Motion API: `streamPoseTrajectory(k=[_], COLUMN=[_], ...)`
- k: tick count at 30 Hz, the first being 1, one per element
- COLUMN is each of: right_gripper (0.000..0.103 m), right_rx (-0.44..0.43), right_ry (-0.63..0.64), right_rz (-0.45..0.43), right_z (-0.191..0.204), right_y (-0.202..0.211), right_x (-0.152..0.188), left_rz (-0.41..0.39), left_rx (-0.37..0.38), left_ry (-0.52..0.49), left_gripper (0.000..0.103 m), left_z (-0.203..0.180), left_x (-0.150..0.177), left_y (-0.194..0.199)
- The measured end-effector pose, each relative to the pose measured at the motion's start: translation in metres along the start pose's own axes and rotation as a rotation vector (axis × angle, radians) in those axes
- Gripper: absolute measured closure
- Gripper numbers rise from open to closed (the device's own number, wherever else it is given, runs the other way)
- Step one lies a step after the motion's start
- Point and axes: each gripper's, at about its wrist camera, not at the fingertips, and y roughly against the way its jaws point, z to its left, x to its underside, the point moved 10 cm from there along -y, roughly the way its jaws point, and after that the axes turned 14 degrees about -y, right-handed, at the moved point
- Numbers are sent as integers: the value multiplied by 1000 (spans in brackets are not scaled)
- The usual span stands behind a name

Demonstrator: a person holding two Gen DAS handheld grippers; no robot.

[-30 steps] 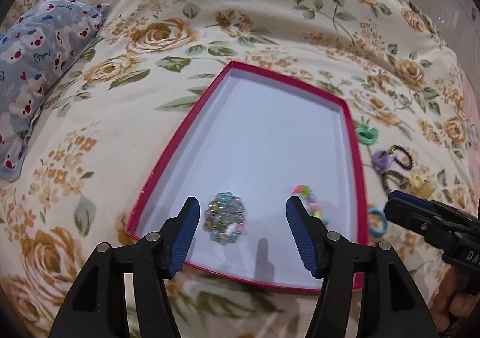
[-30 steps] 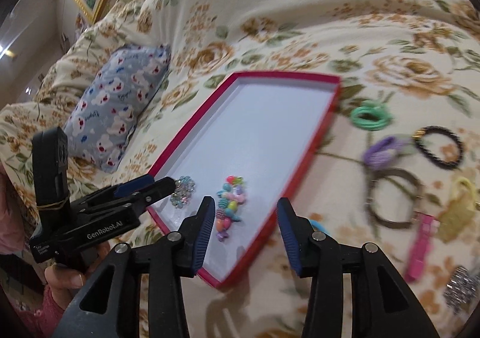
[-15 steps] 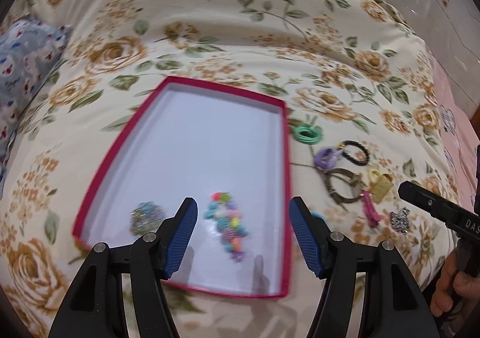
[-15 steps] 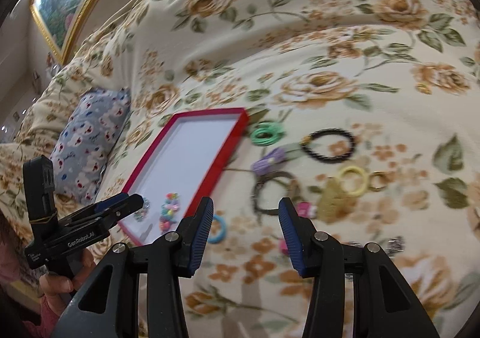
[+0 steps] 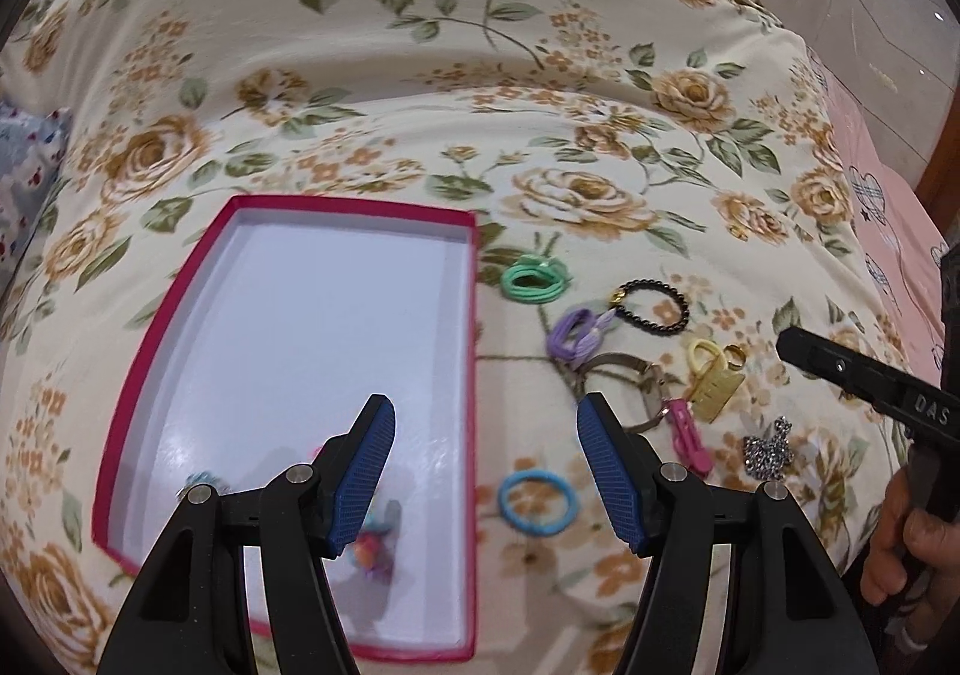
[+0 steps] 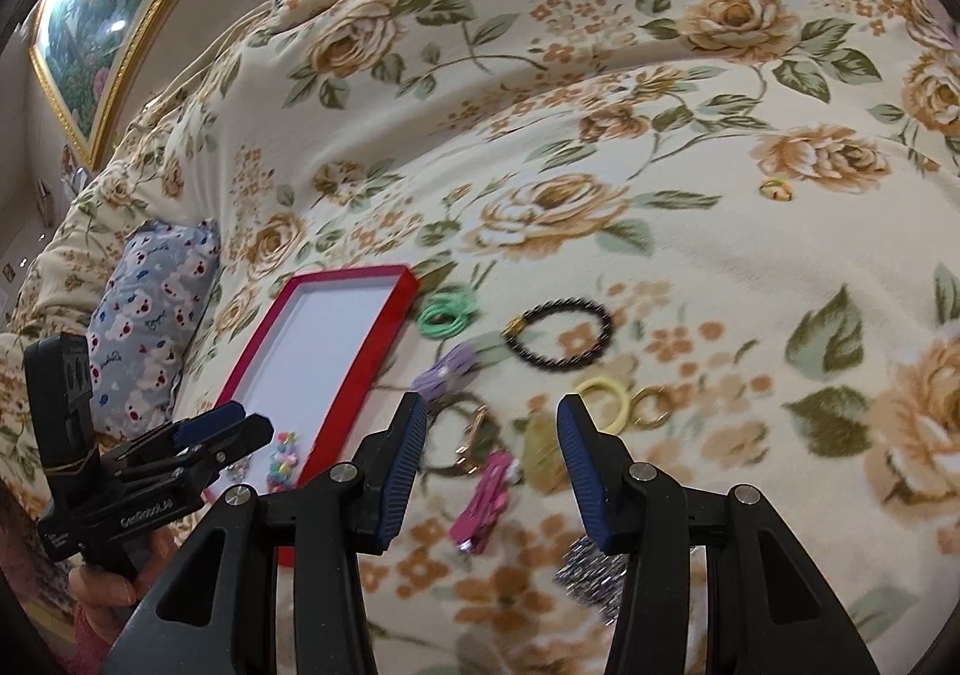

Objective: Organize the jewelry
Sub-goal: 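Move both open tools back over the remaining jewelry, then grasp the purple hair tie with the left tool while the right grasps the black bead bracelet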

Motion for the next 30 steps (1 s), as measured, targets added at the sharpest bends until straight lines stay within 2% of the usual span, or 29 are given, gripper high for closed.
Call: streamPoseTrajectory(k=[7, 19, 22, 26, 27, 30], right_gripper=[56, 57, 65, 77, 78, 86], right_rx=[35, 100, 123, 159, 170, 195], right_ry=[-11, 24, 47, 76, 82, 113], right_rz=[4, 103, 124, 156, 165, 167], right_z=[-18, -38, -40, -45, -47, -50], right_y=[-13, -68, -82, -98, -102, -110], right_x=[-21, -36, -37, -35, -34, -30], left_rz=[25, 92, 118, 173, 183, 205], left_rx=[33, 85, 94, 97, 99, 106], left_ry=[-35, -94, -105, -123, -125, -126], left_gripper=[40, 41, 43, 60, 68, 78], left_z=[-16, -41, -47, -53, -54, -56], left_x=[-18, -45, -47, -44, -42, -40], left_y=[-28, -92, -111, -138, -142, -158])
